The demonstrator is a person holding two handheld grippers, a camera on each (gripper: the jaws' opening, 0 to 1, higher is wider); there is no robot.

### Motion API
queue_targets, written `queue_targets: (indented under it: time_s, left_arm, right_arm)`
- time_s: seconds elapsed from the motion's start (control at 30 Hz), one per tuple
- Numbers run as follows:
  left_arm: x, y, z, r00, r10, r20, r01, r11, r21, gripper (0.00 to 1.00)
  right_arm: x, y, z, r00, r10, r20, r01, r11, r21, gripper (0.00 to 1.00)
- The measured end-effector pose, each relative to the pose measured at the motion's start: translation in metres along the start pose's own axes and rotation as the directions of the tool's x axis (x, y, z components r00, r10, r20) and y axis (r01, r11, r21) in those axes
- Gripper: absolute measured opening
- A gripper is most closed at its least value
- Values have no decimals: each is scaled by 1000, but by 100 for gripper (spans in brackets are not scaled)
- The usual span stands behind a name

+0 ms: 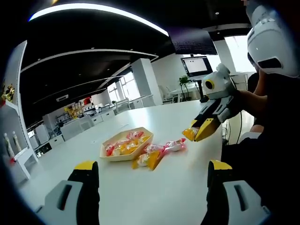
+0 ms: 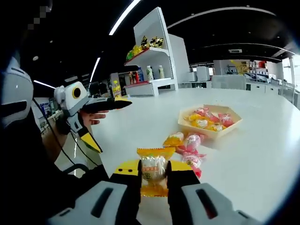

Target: Pick up the marshmallows scattered on the table and place them into the bowl on the table

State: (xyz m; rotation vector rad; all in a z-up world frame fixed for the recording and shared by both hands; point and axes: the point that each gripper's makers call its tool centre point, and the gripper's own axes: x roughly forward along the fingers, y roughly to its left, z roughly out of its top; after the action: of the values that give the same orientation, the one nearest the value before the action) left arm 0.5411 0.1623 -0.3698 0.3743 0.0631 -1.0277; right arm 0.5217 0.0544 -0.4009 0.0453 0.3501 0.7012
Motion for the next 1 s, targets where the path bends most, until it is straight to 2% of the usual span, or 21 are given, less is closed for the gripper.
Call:
queue_targets:
  time_s: [0.37, 0.63, 0.8, 1.0]
  left_arm:
    - [0, 2, 5, 1000, 9, -5, -9, 1000, 10, 95]
    - [3, 3, 10, 1000, 14, 7, -14, 1000, 24, 95]
    - [3, 1, 4, 1000, 11, -20, -10, 999, 32, 95]
    - [2, 2, 4, 1000, 18, -14, -18, 999, 31, 95]
  right_arm:
    - [-30, -50, 19, 991, -123, 45, 122, 992, 29, 19]
    - [-46, -70, 31, 981, -174, 89, 169, 984, 64, 19]
    - [-52, -77, 29, 977, -195, 88, 189, 979, 72, 19]
    - [-57, -84, 31, 971, -217, 96, 209, 974, 89, 19]
